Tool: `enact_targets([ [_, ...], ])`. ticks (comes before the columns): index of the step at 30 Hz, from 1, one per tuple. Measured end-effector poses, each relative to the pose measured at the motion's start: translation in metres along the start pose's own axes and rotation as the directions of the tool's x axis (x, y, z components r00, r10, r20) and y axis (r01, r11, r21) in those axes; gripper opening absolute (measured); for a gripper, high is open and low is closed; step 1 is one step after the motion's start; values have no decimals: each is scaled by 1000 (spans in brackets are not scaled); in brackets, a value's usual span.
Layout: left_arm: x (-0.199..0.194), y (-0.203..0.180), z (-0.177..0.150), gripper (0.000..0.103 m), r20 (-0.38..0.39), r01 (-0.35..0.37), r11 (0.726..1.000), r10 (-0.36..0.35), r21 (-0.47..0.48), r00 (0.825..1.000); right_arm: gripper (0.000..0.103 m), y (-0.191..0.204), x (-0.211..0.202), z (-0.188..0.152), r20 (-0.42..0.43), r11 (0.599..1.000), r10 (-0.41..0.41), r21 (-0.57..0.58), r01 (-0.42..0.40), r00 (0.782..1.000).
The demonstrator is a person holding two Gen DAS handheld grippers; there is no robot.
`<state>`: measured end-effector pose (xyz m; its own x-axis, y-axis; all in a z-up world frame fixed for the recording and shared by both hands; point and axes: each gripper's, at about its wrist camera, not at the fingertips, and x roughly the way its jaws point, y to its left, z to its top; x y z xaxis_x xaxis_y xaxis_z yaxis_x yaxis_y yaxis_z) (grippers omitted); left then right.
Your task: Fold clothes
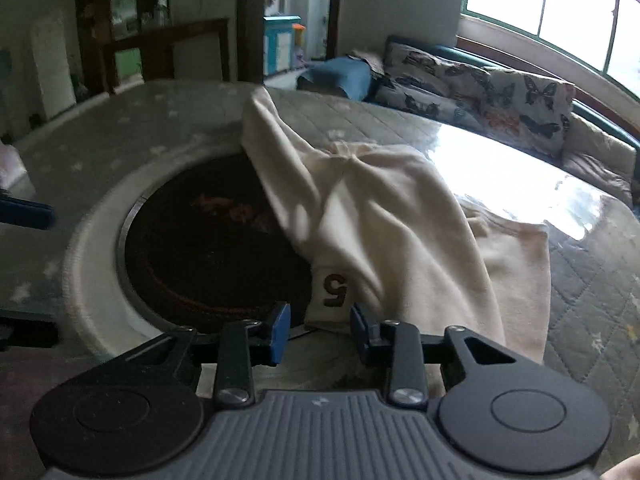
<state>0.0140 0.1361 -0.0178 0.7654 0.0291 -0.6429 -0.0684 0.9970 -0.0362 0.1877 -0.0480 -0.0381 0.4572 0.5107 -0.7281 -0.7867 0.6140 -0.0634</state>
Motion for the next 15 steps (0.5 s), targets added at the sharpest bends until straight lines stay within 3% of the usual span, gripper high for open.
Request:
enact_targets([
  [4, -4, 10, -6, 103, -2, -9, 1000, 9, -30, 1000, 29, 0, 7, -1, 12, 999, -49, 14, 48, 999],
  [6, -6, 16, -9, 103, -2, -12, 999, 12, -50, 1000, 17, -1, 12, 0, 17, 998, -66, 23, 66, 998],
  [9, -11, 23, -13, 103, 2, -16, 997, 17, -73, 1000, 9, -5, 14, 3, 16, 997, -77, 25, 77, 997],
  [15, -26, 40, -20, 103, 22, -34, 994, 37, -108, 999, 5, 6, -6, 7, -5, 996, 57, 71, -57, 998],
])
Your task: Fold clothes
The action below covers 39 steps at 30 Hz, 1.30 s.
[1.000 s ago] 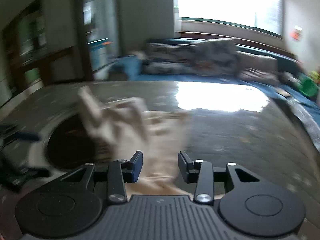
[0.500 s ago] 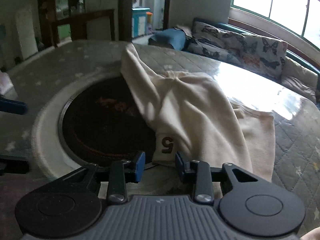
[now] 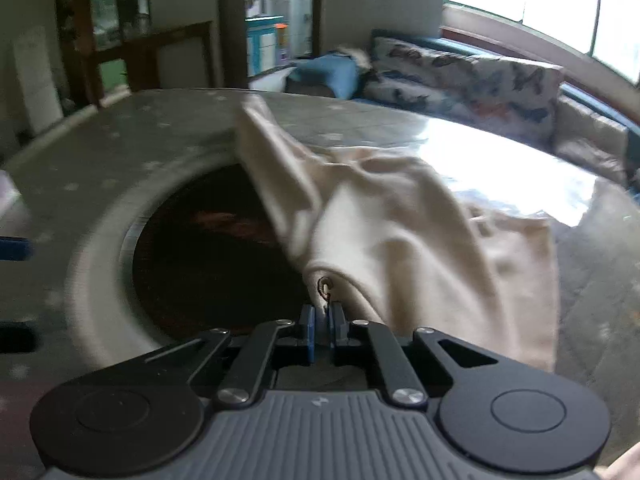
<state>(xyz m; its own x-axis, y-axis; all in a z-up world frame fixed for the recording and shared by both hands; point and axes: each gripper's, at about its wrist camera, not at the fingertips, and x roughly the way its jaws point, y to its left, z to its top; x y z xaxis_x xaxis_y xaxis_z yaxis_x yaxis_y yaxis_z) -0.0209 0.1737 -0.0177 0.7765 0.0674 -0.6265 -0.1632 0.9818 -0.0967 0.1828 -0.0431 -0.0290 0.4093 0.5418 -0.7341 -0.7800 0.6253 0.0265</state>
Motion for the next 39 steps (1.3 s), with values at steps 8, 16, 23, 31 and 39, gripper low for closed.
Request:
enact_targets([
  [8, -18, 21, 0, 103, 30, -26, 999, 28, -40, 999, 5, 43, -25, 1, -11, 968, 251, 33, -250, 968],
  [16, -25, 29, 0, 103, 35, -36, 998, 37, -47, 999, 13, 65, -49, -24, -49, 911, 411, 9, -411, 910],
  [23, -18, 21, 6, 103, 16, 19, 1000, -19, -18, 1000, 13, -15, -81, -37, 15, 994, 98, 47, -99, 995],
  [31, -1, -15, 21, 103, 24, 112, 989, -115, 96, 993, 14, -95, -79, -83, -102, 969, -187, 147, 200, 977],
  [39, 38, 5, 54, 103, 6, 52, 999, -52, 16, 999, 23, -101, -92, -78, -85, 965, -211, 143, 221, 974],
])
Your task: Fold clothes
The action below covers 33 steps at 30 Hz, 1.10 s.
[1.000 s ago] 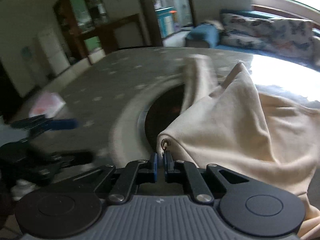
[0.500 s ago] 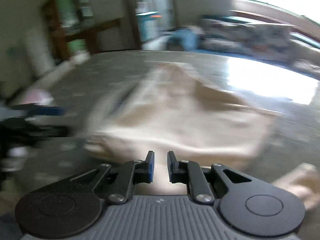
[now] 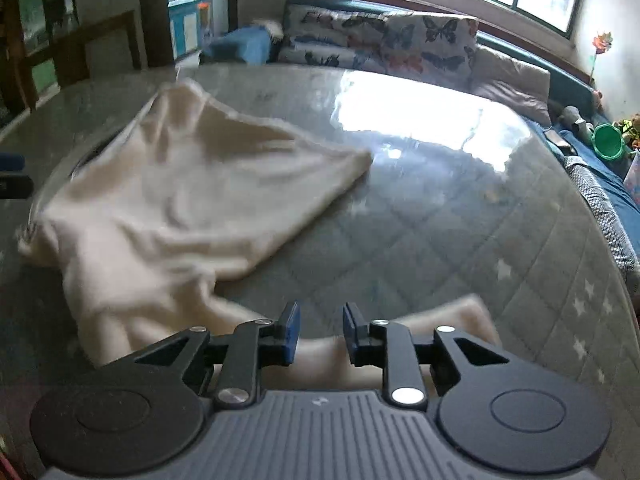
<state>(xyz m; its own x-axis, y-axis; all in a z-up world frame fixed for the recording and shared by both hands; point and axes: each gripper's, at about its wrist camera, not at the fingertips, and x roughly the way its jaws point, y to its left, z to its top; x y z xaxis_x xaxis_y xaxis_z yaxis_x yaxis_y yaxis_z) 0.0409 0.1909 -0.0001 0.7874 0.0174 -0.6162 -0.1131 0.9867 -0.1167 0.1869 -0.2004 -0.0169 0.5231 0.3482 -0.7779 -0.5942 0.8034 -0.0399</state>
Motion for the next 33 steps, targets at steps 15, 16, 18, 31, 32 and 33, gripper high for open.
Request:
enact_targets([
  [15, 112, 65, 71, 90, -60, -152, 982, 146, -115, 987, 34, -14, 76, 76, 66, 990, 28, 136, -37, 997],
  [16, 120, 65, 74, 90, -61, -153, 982, 147, -112, 987, 34, -14, 79, 77, 65, 990, 31, 136, -40, 997],
  [18, 134, 66, 80, 90, -61, -166, 981, 161, -102, 985, 40, -13, 86, 82, 64, 990, 35, 138, -43, 997],
  [31, 175, 64, 90, 13, -96, -152, 984, 142, -98, 985, 54, -15, 109, 94, 58, 990, 36, 137, -44, 998],
  [32, 174, 67, 89, 10, -99, -150, 983, 140, -106, 985, 54, -14, 111, 95, 58, 990, 34, 135, -42, 998],
  [33, 171, 71, 88, 10, -99, -156, 981, 145, -119, 985, 54, -13, 112, 95, 57, 991, 30, 132, -37, 998],
])
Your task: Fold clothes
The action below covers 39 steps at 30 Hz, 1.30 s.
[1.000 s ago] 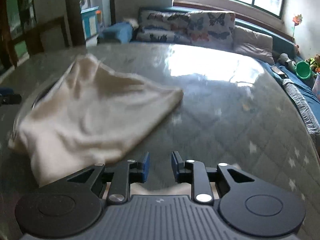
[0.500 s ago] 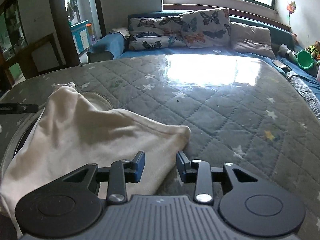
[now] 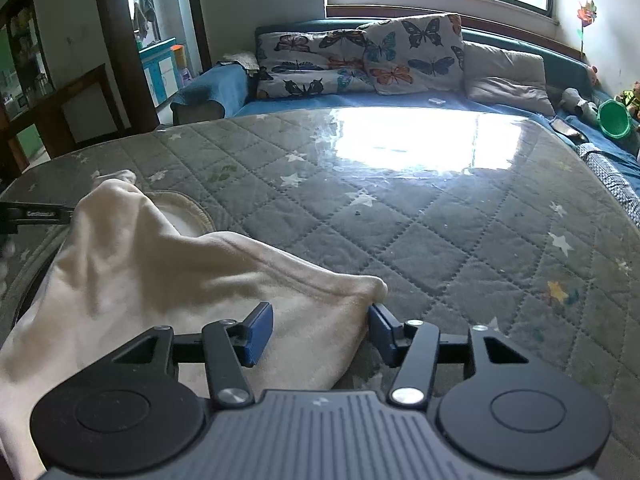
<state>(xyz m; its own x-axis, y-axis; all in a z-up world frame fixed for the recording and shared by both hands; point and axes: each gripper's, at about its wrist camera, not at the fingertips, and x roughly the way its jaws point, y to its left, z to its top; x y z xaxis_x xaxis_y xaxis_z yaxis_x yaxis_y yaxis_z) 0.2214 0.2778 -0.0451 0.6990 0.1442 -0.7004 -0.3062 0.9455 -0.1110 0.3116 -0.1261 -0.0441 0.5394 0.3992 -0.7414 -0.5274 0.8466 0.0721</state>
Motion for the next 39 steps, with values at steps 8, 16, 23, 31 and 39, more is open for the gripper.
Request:
enact_targets([
  [8, -50, 47, -16, 7, 52, -122, 990, 126, -64, 991, 60, 5, 7, 0, -2, 999, -28, -26, 28, 1000],
  [16, -135, 92, -64, 7, 46, -327, 942, 331, -73, 943, 60, 6, 7, -2, 6, 999, -46, -12, 47, 999],
  [23, -185, 125, -109, 7, -59, -403, 909, 398, -107, 915, 60, 14, 1, -3, 12, 1000, -10, -22, 10, 1000],
  [31, -201, 127, -95, 38, -118, -367, 927, 357, -77, 927, 60, 24, -7, 0, 31, 999, 23, -44, -22, 999],
  [39, -170, 53, -44, 52, 17, -142, 987, 141, 82, 990, 42, 23, 4, 4, 12, 999, 33, -23, -33, 999],
])
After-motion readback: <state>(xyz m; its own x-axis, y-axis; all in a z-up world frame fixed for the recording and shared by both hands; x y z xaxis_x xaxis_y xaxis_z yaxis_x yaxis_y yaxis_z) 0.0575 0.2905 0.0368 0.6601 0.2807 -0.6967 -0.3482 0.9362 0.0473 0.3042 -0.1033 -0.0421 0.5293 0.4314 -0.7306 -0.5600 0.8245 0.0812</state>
